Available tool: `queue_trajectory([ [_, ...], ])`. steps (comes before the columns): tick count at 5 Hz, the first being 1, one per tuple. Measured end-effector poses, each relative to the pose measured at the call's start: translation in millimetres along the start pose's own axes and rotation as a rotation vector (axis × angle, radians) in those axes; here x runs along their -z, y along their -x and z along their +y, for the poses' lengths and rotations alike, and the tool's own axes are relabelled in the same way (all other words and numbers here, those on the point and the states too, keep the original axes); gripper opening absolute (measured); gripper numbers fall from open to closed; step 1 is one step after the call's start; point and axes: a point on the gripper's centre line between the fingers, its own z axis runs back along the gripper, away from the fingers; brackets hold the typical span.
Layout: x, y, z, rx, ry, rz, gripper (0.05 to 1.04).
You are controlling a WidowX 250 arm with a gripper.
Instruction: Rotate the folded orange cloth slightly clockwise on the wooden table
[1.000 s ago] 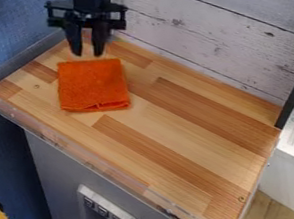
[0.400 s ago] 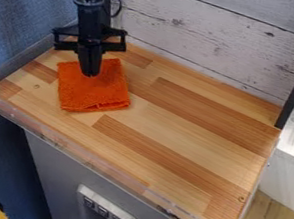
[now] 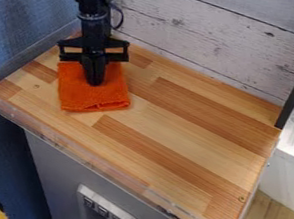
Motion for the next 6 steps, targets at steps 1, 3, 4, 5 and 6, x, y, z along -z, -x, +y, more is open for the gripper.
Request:
queue_trajectory([
  [1,2.4,-1.5,-2.6,0.013,0.016,-0.008,0.063],
  [3,3.2,-7.7,-2.5,0.175,0.029,-0.015,0.086],
  [4,-3.1,-10.0,-3.9,0.275,0.028,-0.006,0.241],
  [5,-12.6,-0.6,-11.8,0.357,0.014,0.014,0.499],
  [6,-38.9,19.0,-35.2,0.458,0.006,-0.015,0.8],
])
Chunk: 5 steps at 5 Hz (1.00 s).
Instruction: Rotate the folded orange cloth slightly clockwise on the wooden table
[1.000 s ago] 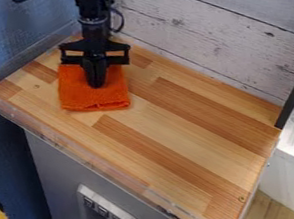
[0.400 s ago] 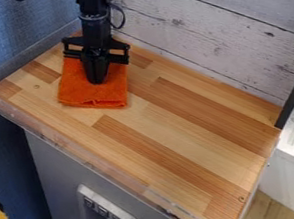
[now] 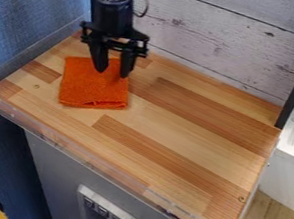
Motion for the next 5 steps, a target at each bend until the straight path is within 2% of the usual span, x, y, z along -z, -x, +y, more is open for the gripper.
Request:
queue_trajectory([
  [1,-15.4,16.2,-33.5,0.064,-0.009,-0.011,1.001],
  [2,-24.5,32.1,-59.1,0.125,-0.023,-0.011,1.002],
  [4,-38.2,46.8,-95.5,0.198,-0.028,-0.013,0.997],
  [5,-37.2,56.0,-107.8,0.215,-0.028,-0.003,0.998],
])
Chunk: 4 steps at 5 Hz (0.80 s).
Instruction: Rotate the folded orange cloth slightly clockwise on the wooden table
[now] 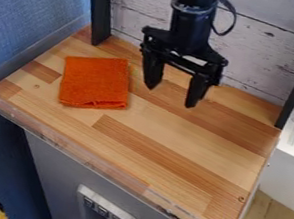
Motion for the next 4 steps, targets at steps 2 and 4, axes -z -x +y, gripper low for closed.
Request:
queue_trajectory([
  [2,4.2,3.5,-16.7,0.0,0.013,-0.002,0.998],
  [4,2.0,-4.7,-22.9,0.013,0.022,-0.003,0.997],
])
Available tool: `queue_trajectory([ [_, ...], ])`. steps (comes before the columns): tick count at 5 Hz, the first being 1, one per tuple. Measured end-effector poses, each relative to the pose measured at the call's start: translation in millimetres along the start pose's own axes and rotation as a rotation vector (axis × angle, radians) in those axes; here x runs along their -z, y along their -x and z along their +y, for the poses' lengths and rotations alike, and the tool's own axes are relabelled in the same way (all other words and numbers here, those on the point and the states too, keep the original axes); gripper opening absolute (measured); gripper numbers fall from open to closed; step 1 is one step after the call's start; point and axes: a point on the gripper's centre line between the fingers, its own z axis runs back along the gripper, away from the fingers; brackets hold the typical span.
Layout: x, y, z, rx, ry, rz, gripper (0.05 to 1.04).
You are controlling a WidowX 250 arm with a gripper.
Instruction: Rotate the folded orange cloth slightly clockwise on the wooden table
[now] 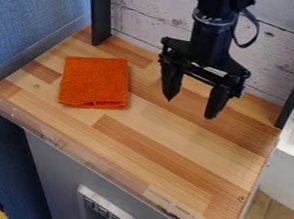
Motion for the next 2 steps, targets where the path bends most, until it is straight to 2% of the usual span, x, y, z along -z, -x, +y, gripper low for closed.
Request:
queue_trajectory([
  [2,-0.2,-1.3,4.5,0.014,-0.003,0.023,0.996],
])
